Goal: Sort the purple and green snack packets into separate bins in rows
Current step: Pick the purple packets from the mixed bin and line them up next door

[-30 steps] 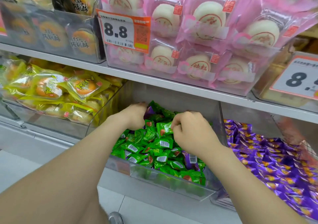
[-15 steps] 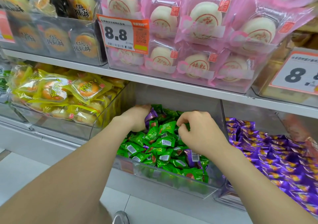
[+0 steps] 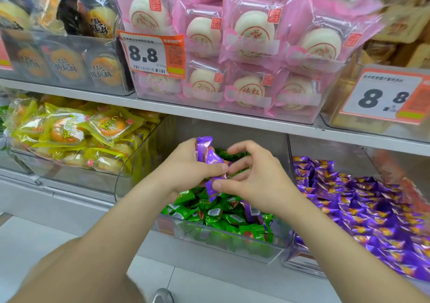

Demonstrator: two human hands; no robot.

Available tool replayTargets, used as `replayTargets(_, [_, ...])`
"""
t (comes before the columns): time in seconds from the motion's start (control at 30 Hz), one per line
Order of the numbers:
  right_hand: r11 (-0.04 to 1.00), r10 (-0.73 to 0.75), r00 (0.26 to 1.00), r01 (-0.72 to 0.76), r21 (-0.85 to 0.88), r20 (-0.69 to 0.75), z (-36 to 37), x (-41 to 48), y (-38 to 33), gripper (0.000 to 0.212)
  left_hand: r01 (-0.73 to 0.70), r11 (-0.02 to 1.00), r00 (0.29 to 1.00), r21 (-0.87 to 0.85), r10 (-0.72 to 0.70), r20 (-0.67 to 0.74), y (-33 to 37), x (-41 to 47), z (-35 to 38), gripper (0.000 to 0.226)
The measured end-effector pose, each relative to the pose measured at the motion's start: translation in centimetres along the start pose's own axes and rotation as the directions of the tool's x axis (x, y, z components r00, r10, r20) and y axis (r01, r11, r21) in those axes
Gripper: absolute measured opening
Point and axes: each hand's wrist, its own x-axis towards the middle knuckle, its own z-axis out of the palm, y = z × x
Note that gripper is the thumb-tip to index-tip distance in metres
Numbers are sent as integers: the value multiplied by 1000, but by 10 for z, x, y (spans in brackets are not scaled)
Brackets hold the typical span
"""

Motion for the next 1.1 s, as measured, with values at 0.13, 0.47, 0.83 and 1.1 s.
replayTargets(0.13, [988,-13,997,0,-152,-82,-8,-5,11,56,52,995,992,-80,-42,115,0,2,12,21])
replayTargets(0.47, [897,-200,970,126,-424,-135,-46,-34,23,3,-287,771,958,569,240,158,-10,17,33,19])
replayTargets(0.83, [930,242,951,-172,325,-190,-119,-65,59,13,-499,670,857,550,476,198,1,0,79,35])
replayTargets(1.1, [828,40,938,-224,-514,-345,-170,-67,128,20,-605,647,783,465,589,198,4,-5,119,19])
